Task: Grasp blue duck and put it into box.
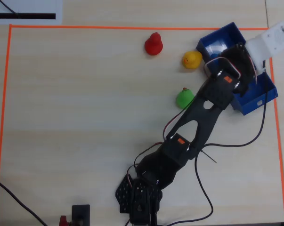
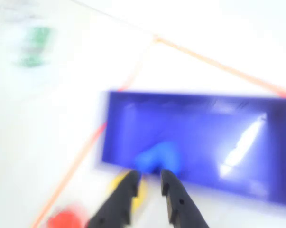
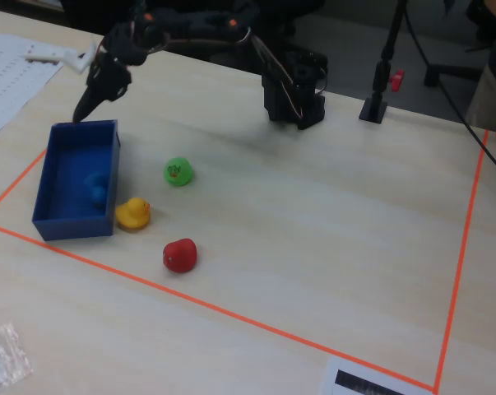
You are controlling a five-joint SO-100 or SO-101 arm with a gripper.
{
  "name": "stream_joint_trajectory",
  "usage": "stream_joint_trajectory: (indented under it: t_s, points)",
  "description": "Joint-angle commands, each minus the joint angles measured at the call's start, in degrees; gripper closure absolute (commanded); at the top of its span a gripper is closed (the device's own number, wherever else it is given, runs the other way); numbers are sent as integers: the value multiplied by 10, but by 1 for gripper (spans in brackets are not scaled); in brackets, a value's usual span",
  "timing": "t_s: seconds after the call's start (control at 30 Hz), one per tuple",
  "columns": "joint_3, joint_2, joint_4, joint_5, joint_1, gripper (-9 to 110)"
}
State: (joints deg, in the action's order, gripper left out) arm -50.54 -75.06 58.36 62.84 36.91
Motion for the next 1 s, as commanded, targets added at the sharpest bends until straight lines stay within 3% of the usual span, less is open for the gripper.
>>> stream_joint_trajectory:
  t_s: [0.0,0.17,0.37,0.7,0.97]
  points:
    - [-417,-408,28,158,-149,101]
    - [-907,-785,-3,228,-271,101]
    - [-1202,-1072,73,279,-328,101]
    - [-1277,-1147,187,279,-373,101]
    - [-1277,-1147,187,278,-359,98]
